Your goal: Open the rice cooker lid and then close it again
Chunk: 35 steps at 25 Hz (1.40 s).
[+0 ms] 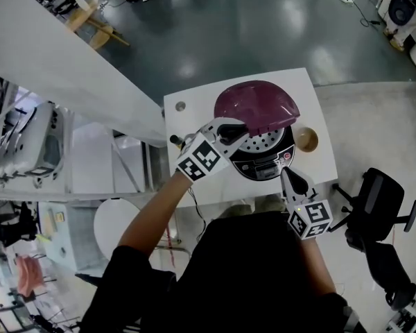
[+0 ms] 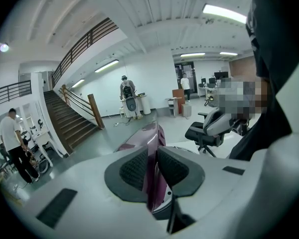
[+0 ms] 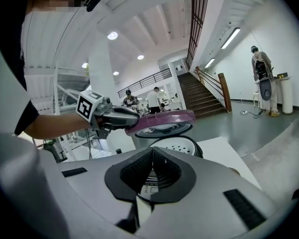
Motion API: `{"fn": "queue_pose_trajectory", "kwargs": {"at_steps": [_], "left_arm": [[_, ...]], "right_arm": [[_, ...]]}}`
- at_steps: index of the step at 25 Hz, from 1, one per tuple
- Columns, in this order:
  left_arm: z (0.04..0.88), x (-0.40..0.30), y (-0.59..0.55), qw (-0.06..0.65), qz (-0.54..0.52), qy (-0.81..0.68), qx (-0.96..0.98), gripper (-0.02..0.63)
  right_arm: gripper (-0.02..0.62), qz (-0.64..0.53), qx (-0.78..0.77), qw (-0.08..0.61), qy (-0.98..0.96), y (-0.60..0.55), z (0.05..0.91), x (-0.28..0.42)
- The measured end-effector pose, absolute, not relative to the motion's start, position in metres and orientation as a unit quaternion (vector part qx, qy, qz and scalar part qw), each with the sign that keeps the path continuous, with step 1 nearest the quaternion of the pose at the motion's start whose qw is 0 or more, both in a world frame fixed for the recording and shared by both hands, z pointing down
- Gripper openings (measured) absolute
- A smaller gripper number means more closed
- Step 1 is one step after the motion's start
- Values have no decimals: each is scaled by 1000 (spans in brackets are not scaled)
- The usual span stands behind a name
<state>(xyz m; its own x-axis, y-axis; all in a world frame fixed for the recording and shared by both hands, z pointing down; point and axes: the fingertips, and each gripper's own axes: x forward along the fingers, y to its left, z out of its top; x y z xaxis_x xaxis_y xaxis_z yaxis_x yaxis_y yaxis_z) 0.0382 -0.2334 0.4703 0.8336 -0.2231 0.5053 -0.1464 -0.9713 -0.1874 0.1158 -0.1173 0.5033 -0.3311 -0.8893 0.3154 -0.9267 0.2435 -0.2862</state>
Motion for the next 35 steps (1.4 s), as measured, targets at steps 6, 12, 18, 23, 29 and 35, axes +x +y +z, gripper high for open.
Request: {"fn": "queue_pose_trajectory", "kwargs": {"at_steps": [6,12,18,23,29,35], "left_arm": [[489,39,-223,68,-286,90,-952,58],[502,42,-213,78,-290,86,-950,58],[517,43,-202,78,-298,79,-948,58],[531,43,-196,76,-303,72,-947,57],[543,44,-190,70,-311,64,-946,57],[552,43,-186,63,-315,55,-945,57]], "right_arm": [[0,212,579,50,-785,-120,505,116],[0,213,578,52,-786,-122,506,114],[0,219,579,55,-784,-121,513,111],[0,223,580,56,-782,-123,519,110],[0,227,577,57,-783,-126,522,106],[0,234,573,62,-783,-127,525,104]]}}
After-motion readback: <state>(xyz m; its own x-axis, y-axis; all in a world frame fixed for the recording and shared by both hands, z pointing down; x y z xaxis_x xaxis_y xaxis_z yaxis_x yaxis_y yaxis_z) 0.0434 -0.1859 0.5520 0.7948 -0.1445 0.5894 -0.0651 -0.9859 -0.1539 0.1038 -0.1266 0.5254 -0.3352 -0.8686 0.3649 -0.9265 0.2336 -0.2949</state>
